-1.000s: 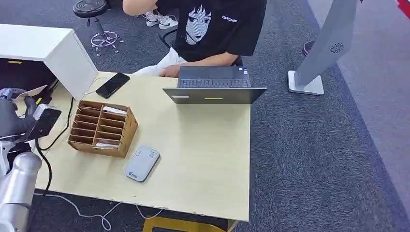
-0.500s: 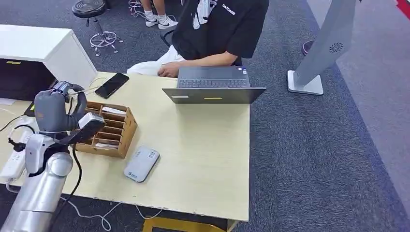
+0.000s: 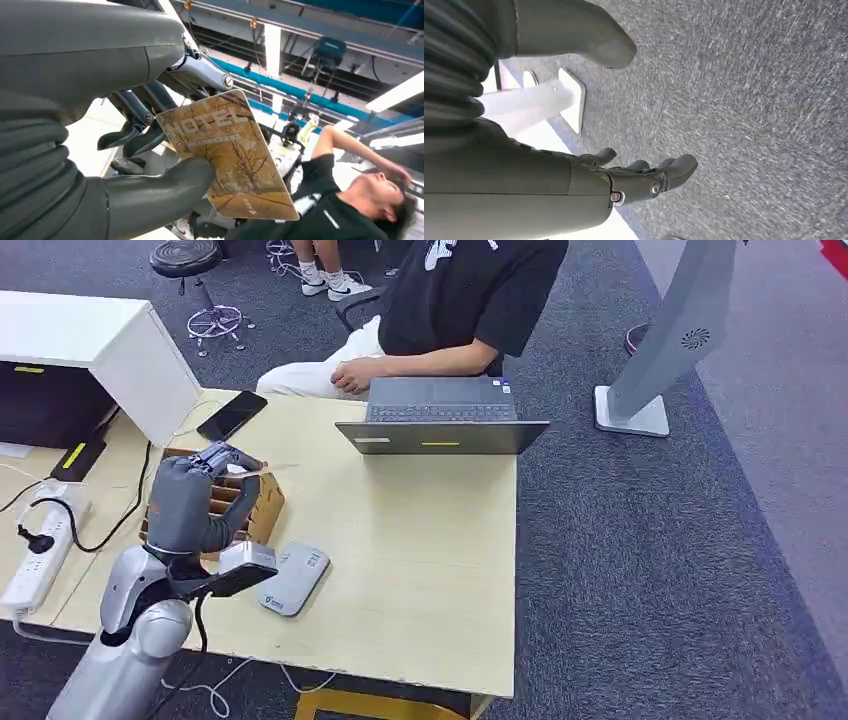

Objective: Pass the card to the sensor for recognition and then transmit it.

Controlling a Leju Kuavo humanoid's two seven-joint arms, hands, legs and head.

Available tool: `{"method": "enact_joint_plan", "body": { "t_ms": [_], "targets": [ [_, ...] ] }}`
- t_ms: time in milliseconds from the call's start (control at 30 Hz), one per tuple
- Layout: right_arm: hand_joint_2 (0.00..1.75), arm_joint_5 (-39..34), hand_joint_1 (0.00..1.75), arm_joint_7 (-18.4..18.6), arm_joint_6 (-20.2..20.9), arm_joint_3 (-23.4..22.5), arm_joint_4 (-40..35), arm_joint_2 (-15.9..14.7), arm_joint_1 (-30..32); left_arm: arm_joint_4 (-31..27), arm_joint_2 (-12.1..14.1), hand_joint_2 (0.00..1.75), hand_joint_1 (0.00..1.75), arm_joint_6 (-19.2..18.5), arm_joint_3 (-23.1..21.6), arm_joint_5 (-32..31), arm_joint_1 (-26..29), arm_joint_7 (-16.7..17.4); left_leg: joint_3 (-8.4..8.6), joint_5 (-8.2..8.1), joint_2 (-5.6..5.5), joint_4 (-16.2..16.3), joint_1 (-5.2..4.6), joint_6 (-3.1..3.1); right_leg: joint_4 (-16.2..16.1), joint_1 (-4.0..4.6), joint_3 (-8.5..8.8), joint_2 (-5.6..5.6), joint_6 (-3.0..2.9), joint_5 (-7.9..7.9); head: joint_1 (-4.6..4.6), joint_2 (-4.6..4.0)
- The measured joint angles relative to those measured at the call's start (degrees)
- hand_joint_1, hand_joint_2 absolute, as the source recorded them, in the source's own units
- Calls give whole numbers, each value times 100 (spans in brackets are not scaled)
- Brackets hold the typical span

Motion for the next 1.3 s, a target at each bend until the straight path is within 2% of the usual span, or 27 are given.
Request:
{"method": "enact_joint_plan", "body": {
  "t_ms": [233,600,767,1300],
  "targets": [
    [175,-279,0,0,-33,35,63,57,13,-279,52,175,175,-319,-20,267,478,111,0,0,2,-1,0,0,0,0,2,1,0,0,0,0],
    [175,-478,0,-2,-105,129,109,107,55,-479,50,175,175,-245,20,494,1308,74,0,-2,-1,-2,0,2,0,0,2,-3,0,-1,-2,0],
    [175,-520,0,-15,-111,219,114,109,87,-474,-31,175,175,-162,186,720,1616,-132,-2,-2,-2,-2,0,2,0,0,2,-3,1,-2,0,0],
    [175,-616,0,-35,-111,374,114,109,91,-376,-256,175,175,-105,571,955,1926,-359,-1,-2,-2,-2,0,2,0,0,4,-8,1,-1,0,0]
  ]
}}
